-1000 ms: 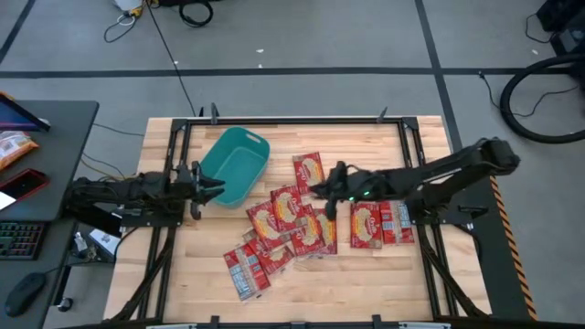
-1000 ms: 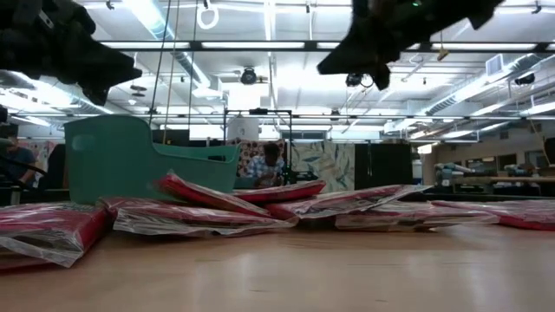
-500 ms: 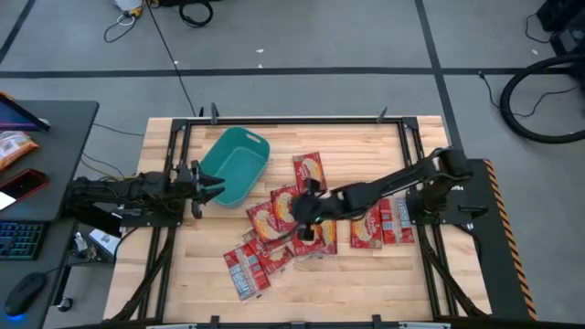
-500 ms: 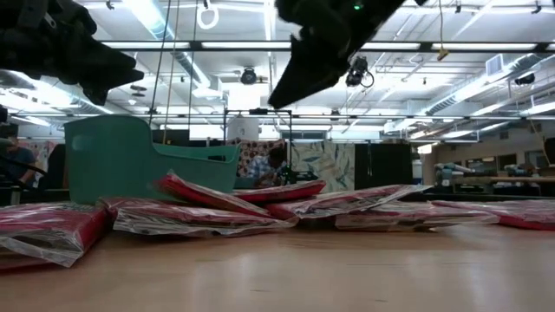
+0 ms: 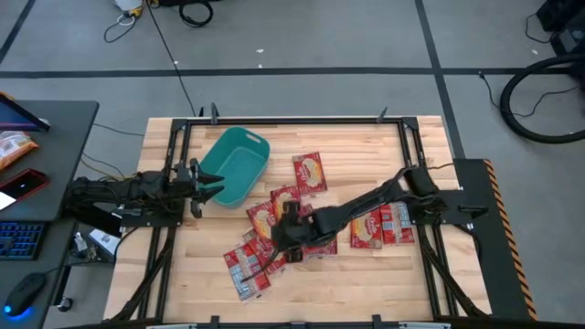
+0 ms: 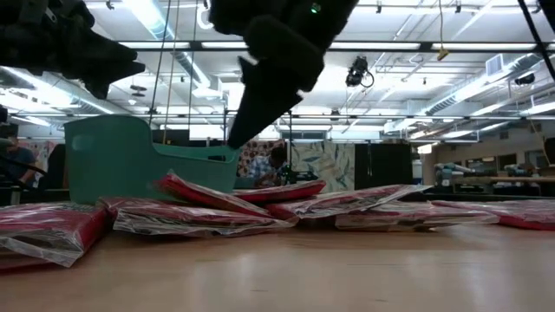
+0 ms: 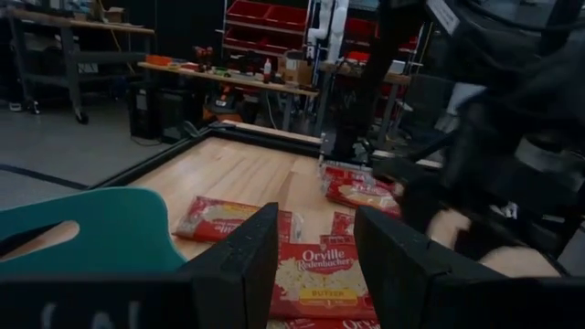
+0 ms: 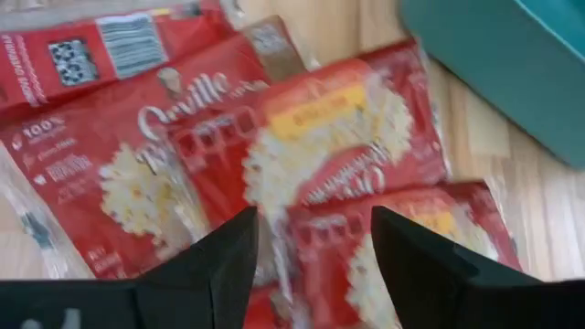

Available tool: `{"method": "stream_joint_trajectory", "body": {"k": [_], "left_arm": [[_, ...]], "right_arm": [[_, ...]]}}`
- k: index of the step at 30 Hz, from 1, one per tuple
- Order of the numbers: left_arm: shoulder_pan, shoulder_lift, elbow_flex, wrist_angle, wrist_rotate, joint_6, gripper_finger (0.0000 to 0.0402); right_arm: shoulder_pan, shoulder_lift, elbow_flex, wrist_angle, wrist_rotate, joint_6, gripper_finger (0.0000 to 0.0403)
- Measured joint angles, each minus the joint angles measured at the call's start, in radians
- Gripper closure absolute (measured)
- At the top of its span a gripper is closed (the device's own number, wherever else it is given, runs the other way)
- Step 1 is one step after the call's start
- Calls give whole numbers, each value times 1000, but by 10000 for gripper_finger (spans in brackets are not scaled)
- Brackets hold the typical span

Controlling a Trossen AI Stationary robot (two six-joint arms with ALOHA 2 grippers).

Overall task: Sort popcorn bags into baskets
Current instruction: Put the red popcorn bag into the green bin

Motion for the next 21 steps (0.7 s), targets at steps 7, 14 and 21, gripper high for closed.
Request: {"method": "stream_joint_trajectory", "body": {"k": [7, 14, 21], "left_arm": [[0, 0, 0, 2, -5, 2, 251], [0, 0, 0, 4, -5, -3, 251], [0, 0, 0, 3, -5, -3, 251]], "right_arm": [[72, 126, 60, 180, 104, -80, 194], [96, 200, 74, 335, 182, -171, 194], [87, 231, 73, 322, 237, -173, 194]]}}
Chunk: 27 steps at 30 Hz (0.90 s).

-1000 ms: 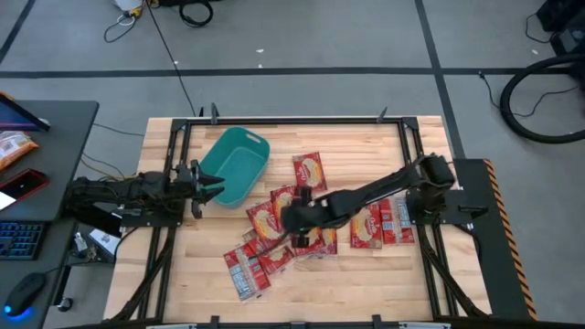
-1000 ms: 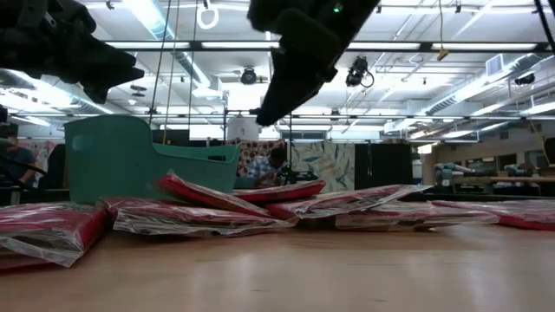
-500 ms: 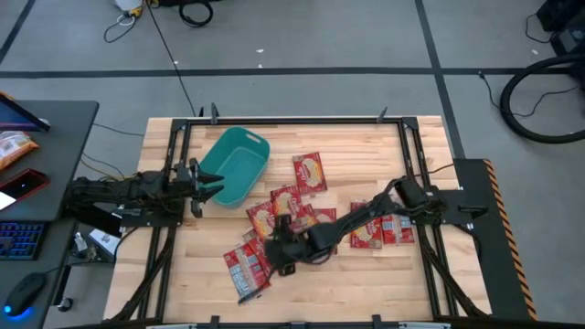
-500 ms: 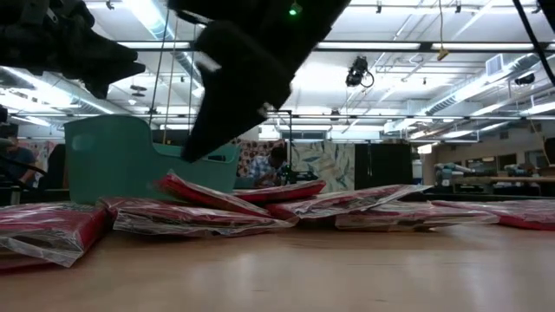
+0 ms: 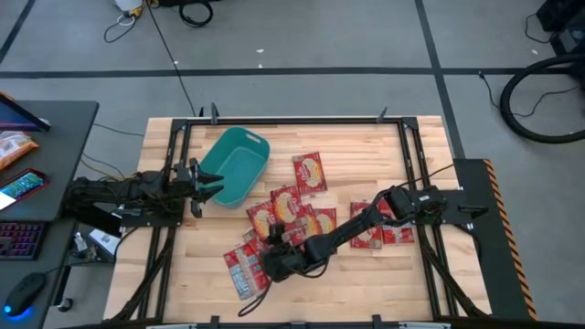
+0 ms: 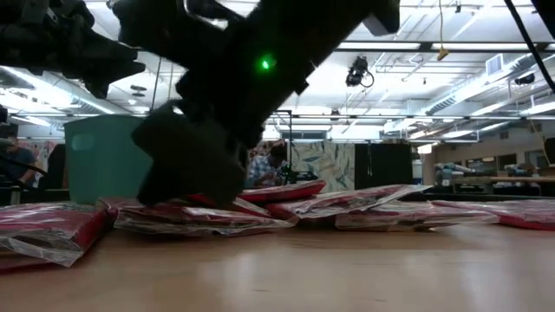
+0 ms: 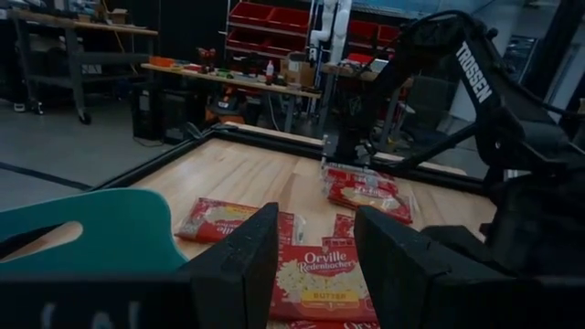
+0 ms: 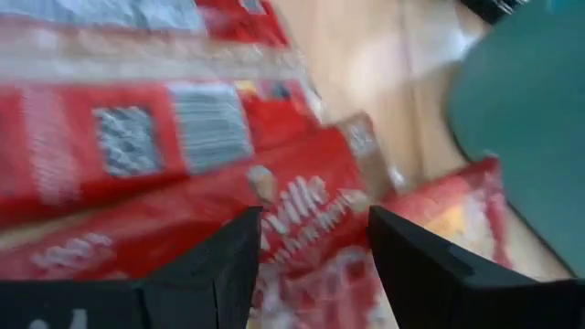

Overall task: Sort popcorn bags into baskets
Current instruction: Put the red popcorn bag into the green bin

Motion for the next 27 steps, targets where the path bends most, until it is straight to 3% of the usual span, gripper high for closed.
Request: {"method": "stream_joint_trajectory", "body": {"k": [4, 9, 13, 20, 27], "left_arm": [[0, 0, 0, 0, 0, 1, 251], [0, 0, 0, -1, 0, 1, 251], [0, 0, 0, -1, 0, 1, 251], [0, 0, 0, -1, 0, 0, 251], [0, 0, 0, -2, 0, -3, 251]], "right_arm": [[0, -4, 1, -10, 77, 0, 195], [0, -4, 1, -92, 86, 74, 204], [0, -5, 1, -137, 82, 129, 252], [0, -6, 1, -141, 47, 130, 386], [-2, -49, 30, -193, 31, 108, 396]]}}
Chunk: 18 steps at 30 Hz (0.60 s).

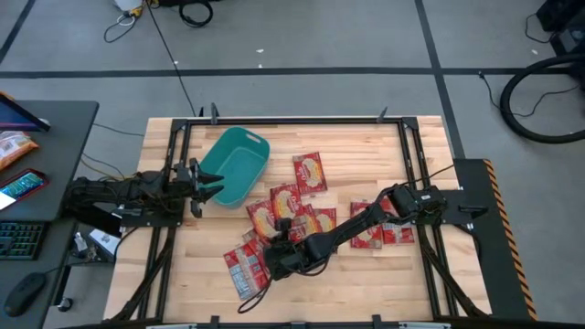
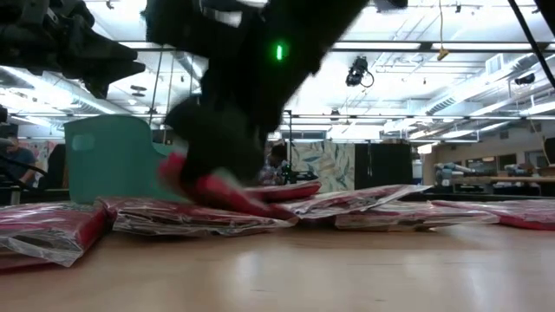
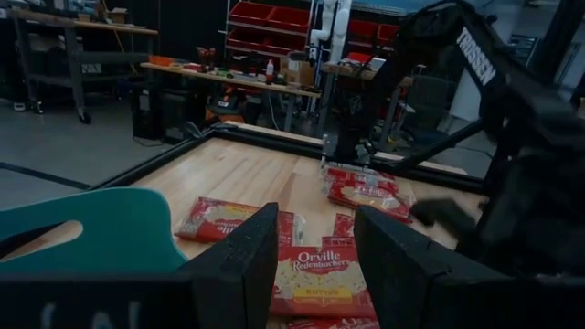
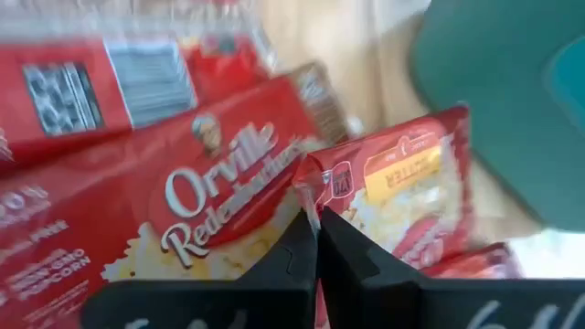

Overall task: Sort popcorn bags into baskets
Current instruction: Put the red popcorn bag into the green bin

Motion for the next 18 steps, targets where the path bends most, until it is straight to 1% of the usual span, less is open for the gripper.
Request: {"method": "stream_joint_trajectory", "body": {"k": [3, 8, 13, 15, 18], "left_arm": [[0, 0, 0, -1, 3, -14, 251], [0, 0, 0, -1, 23, -31, 251], [0, 0, 0, 7, 23, -14, 251], [1, 0, 0, 10, 23, -1, 251], [0, 0, 0, 11, 3, 5, 251]], "right_arm": [[-9, -49, 23, -55, 0, -22, 396], [-32, -156, 23, -139, 1, -85, 398], [-78, -263, 24, -308, 1, -141, 399], [-100, -302, 24, -355, 7, -197, 399], [-139, -359, 24, -335, 12, -339, 399]]}}
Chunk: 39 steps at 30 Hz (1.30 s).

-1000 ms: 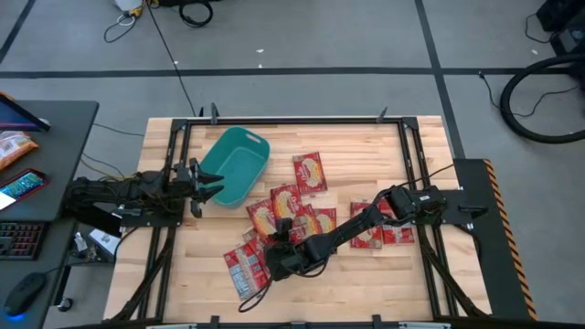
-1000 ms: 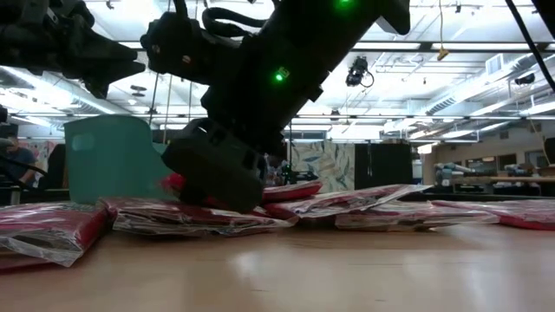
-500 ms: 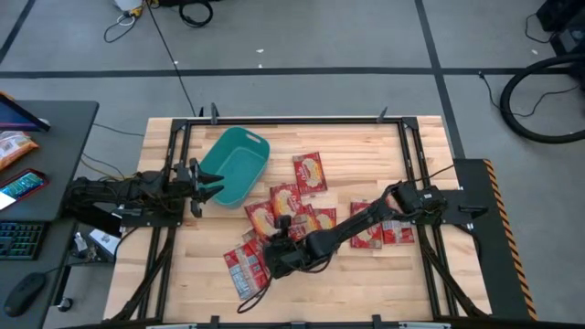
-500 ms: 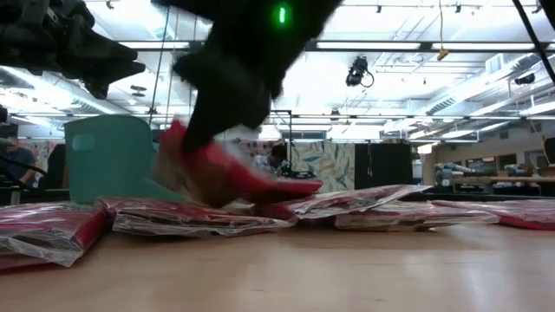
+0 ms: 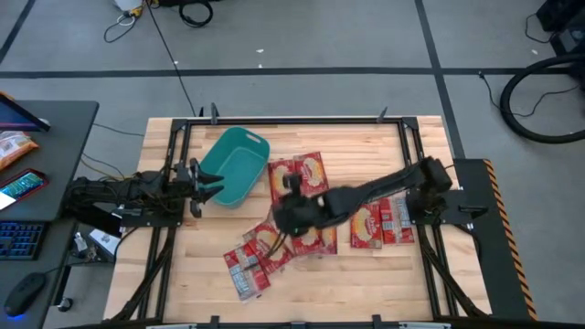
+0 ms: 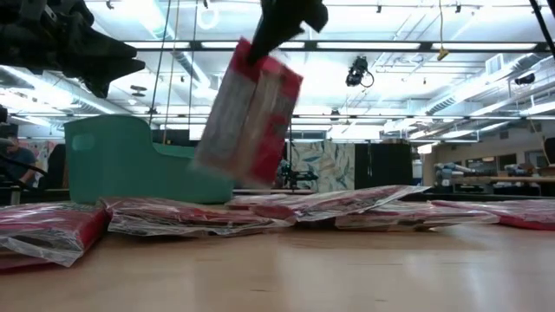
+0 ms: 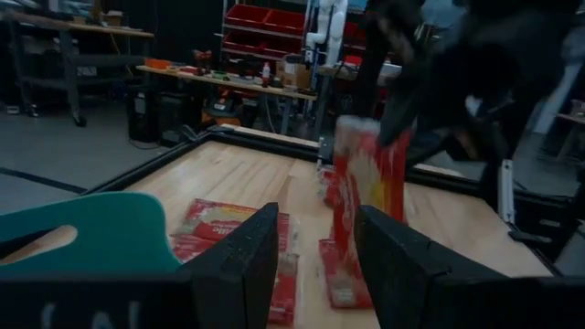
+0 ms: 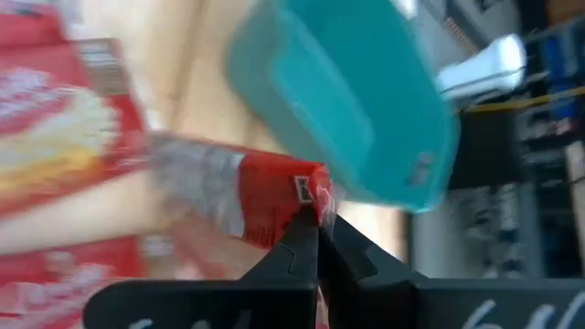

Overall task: Sort popcorn bags into baskets
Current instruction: Put the red popcorn bag into the green bin

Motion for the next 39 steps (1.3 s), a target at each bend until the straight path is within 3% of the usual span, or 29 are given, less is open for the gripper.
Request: {"method": "stream_joint_trajectory", "body": {"k": [14, 17, 22, 29, 39], "left_arm": [[0, 0, 0, -2, -50, -2, 251], [0, 0, 0, 5, -8, -39, 251], [0, 0, 32, 35, 74, -61, 251], [-4, 0, 67, 2, 152, -70, 251], [-3, 6, 67, 10, 54, -30, 251]], "right_arm": [[-212, -72, 0, 245, -193, -444, 400], [-242, -72, 0, 330, -236, -514, 400], [-285, -73, 0, 461, -415, -680, 400], [-366, -20, 0, 600, -679, -748, 399], [-445, 136, 11, 851, -880, -795, 399]]}}
